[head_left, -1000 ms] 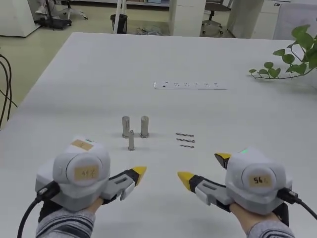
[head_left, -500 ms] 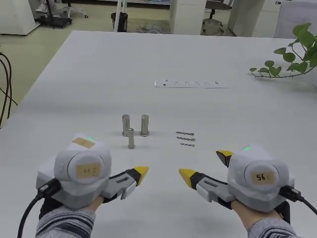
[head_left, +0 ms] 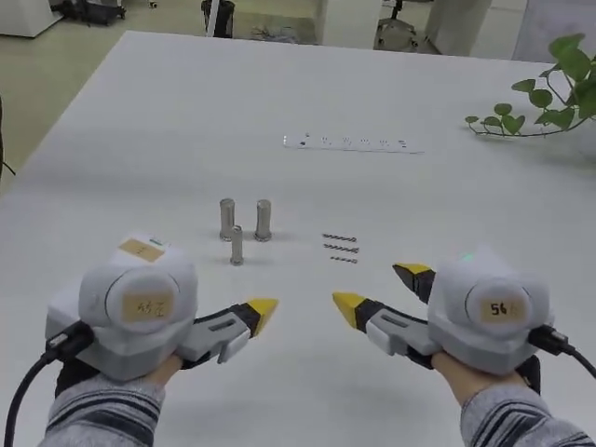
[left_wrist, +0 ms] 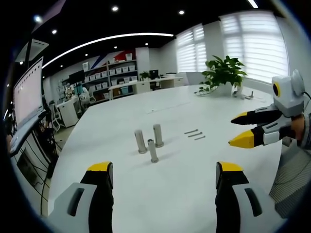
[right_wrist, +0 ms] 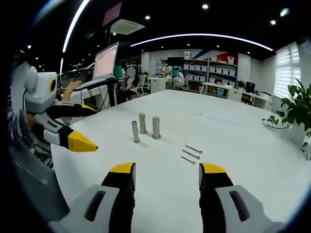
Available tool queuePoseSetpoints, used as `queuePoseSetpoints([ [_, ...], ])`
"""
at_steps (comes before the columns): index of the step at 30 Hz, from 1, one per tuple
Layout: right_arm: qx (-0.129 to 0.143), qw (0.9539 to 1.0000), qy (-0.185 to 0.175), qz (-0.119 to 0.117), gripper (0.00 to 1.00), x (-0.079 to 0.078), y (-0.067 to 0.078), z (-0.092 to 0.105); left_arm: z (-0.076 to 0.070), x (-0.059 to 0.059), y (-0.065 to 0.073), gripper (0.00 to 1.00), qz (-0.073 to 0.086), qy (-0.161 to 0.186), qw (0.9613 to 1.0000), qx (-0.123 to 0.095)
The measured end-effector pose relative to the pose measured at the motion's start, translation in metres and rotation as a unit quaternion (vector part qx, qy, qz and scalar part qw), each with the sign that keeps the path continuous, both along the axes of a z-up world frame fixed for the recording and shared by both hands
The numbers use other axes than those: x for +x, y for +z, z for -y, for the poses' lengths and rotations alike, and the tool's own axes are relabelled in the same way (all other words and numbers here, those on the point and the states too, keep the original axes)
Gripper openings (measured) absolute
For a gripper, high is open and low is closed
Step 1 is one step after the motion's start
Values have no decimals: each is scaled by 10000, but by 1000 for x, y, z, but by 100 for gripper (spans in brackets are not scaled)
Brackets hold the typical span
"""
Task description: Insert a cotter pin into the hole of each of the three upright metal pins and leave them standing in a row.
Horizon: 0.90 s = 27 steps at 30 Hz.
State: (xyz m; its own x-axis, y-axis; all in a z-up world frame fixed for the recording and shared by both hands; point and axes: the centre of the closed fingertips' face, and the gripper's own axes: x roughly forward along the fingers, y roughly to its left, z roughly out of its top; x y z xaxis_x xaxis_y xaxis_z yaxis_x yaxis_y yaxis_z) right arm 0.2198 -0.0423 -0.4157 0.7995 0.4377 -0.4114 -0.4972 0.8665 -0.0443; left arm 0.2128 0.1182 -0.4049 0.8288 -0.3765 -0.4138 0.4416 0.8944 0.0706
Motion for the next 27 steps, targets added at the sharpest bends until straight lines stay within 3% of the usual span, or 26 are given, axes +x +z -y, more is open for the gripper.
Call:
queuePoseSetpoints([
  [8,198,9986,480,-122,42,17,2,-26,2,1,5,89,65,-24,9999,-142],
  [11,101,9965,807,-170,40,23,-2,-40,3,1,5,92,81,-59,9999,-137],
  [21,321,9889,1441,-177,32,47,-2,-81,6,1,6,98,78,-123,9996,-246],
  [27,395,9873,1530,-156,29,61,-11,-95,7,1,6,98,70,-155,9995,-257],
])
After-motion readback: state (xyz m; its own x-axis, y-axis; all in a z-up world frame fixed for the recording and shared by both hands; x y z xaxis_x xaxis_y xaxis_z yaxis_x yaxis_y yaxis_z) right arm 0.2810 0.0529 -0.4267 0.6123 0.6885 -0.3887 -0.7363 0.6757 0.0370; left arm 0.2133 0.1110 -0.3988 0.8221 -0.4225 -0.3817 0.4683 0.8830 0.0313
